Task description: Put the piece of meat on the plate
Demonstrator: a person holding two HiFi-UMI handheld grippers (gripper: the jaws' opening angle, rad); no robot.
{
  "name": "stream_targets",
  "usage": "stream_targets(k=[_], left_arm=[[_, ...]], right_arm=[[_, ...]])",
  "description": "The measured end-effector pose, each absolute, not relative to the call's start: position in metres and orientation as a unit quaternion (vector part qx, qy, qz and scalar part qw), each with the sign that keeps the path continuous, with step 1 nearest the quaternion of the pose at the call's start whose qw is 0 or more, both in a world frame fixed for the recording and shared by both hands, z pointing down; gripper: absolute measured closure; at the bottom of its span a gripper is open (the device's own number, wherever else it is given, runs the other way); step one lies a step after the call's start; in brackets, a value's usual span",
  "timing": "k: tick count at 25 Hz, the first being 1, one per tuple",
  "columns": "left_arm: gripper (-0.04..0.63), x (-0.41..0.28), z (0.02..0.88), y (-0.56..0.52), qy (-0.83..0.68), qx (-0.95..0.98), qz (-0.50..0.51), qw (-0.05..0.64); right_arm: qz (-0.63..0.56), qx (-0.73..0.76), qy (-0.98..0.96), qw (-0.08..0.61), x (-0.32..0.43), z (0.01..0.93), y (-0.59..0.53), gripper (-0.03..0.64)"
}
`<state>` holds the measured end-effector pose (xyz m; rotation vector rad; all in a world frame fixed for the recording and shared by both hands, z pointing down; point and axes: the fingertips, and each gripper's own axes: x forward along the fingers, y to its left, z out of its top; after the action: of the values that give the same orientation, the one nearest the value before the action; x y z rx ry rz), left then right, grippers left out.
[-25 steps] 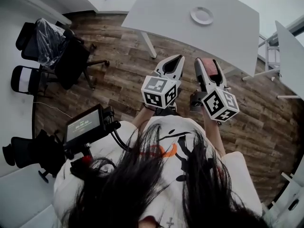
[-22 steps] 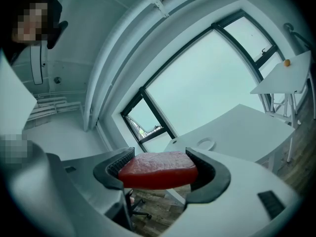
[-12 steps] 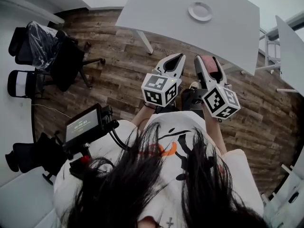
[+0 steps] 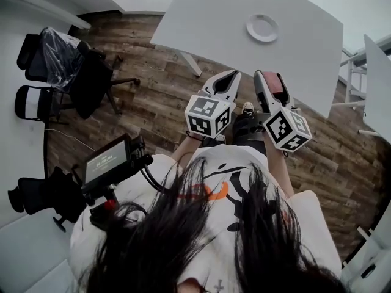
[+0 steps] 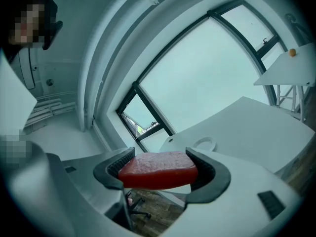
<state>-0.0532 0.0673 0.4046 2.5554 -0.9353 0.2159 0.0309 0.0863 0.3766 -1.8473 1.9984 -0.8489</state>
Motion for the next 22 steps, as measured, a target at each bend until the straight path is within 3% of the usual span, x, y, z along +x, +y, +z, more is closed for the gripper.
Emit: stream_targets(k=[22], left_arm=[[0.589,0.031,0.417,-0.062,-0.398,0.887,0.096,0.214]], right_arm=[[-0.332,-0.594,0.726,0.104,0.123,0.410,-0.057,0.284]])
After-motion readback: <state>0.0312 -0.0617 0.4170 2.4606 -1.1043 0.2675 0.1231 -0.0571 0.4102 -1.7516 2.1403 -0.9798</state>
